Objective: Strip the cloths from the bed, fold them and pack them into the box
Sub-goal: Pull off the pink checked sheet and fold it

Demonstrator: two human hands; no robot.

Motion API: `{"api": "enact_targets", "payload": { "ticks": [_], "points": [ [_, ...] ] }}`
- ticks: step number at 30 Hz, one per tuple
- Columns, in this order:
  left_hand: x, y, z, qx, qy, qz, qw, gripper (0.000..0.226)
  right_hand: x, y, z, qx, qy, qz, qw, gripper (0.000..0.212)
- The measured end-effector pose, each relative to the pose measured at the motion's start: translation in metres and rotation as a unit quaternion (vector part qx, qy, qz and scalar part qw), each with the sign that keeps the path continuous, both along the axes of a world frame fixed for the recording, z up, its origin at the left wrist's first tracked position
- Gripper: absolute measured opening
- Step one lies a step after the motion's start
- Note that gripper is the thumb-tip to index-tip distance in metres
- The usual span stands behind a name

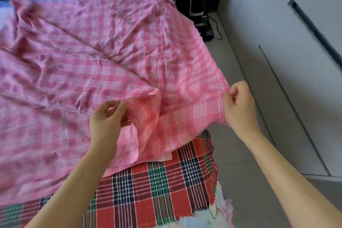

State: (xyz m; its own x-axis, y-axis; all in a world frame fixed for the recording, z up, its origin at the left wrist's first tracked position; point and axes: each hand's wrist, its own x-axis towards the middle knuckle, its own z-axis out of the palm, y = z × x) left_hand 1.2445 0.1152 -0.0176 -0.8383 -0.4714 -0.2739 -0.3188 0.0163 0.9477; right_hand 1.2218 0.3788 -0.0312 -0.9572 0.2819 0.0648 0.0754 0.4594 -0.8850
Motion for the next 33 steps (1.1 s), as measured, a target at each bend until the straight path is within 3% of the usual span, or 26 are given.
{"api": "enact_targets", "payload": {
  "ticks": [1,3,6,8,9,13,15,19,25,30,33],
  "points": [
    [0.005,-0.005,0.011,-0.002,0.013,-0.004,1.0,0.009,0.008,-0.008,0.006,-0.011,-0.035,-0.012,0.999,0.009],
    [0.015,-0.014,0.025,-0.013,0.03,-0.02,0.999,0.01,0.027,-0.018,0.006,-0.082,-0.136,-0.034,0.987,0.02],
    [0.03,-0.027,0.034,-0.039,0.039,-0.032,0.998,0.011,0.062,-0.025,-0.005,-0.209,-0.336,-0.006,0.918,0.035],
    [0.041,-0.036,0.039,-0.06,0.04,-0.042,0.997,0.012,0.089,-0.033,-0.015,-0.205,-0.427,0.028,0.88,0.024],
    [0.046,-0.039,0.04,-0.074,0.04,-0.05,0.995,0.013,0.1,-0.038,-0.021,-0.174,-0.43,0.021,0.886,0.019],
    [0.064,-0.055,0.065,-0.139,0.045,-0.057,0.988,0.018,0.128,-0.053,-0.019,0.038,-0.329,-0.034,0.943,0.03],
    [0.068,-0.065,0.085,-0.17,0.052,-0.039,0.983,0.019,0.13,-0.055,0.003,0.086,-0.268,-0.061,0.958,0.032],
    [0.071,-0.089,0.144,-0.213,0.086,-0.049,0.972,0.02,0.127,-0.073,0.079,0.102,-0.143,-0.065,0.982,0.043],
    [0.074,-0.124,0.258,-0.287,0.149,-0.138,0.936,0.02,0.126,-0.131,0.201,0.036,-0.017,0.04,0.998,0.049],
    [0.094,-0.146,0.352,-0.354,0.228,-0.171,0.891,0.018,0.144,-0.181,0.303,0.052,0.082,0.113,0.989,0.04],
    [0.112,-0.15,0.399,-0.347,0.299,-0.147,0.877,0.021,0.152,-0.201,0.366,0.01,0.127,0.128,0.983,0.029]
  ]
}}
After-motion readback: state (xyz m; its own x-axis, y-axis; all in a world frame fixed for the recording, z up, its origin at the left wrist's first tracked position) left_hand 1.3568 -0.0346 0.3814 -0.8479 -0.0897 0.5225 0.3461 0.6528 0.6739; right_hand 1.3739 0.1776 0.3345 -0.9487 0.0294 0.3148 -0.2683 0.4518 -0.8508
